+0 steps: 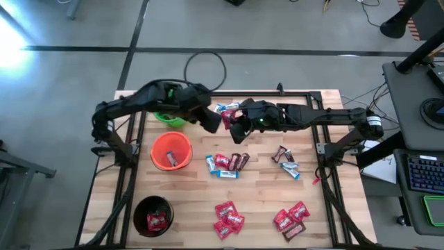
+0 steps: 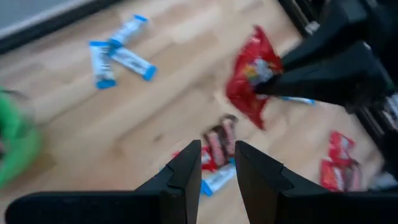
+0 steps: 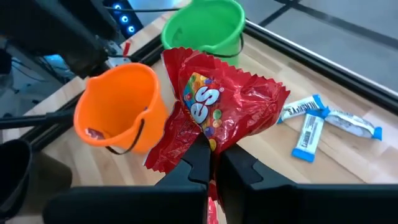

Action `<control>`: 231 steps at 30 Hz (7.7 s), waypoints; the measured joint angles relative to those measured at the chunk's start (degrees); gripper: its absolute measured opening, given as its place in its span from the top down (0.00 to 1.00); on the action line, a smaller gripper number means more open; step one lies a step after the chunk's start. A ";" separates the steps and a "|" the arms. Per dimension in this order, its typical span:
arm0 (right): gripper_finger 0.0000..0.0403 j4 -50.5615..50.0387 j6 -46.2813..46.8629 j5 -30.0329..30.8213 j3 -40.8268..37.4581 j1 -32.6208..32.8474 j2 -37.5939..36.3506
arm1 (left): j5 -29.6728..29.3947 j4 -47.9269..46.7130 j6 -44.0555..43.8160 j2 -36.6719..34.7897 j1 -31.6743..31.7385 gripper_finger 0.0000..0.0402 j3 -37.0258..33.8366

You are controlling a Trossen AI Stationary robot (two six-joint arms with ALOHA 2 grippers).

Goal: Organize candy in baskets
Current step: Put the red candy into the black bucket, then put the white chocolate into the orange bucket

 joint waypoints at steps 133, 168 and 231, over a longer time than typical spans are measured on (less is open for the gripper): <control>0.48 -21.76 1.15 1.04 -0.09 0.61 -4.18 | -4.74 -14.56 -28.74 -6.77 -26.78 1.00 1.95; 0.48 -28.32 7.01 0.61 -0.09 0.61 -4.18 | 10.91 -14.61 -79.78 -7.90 -61.40 1.00 -22.31; 0.48 -8.01 -27.07 -1.46 -6.50 -12.58 1.39 | -32.31 -14.59 -9.46 -23.30 -25.96 0.75 -14.65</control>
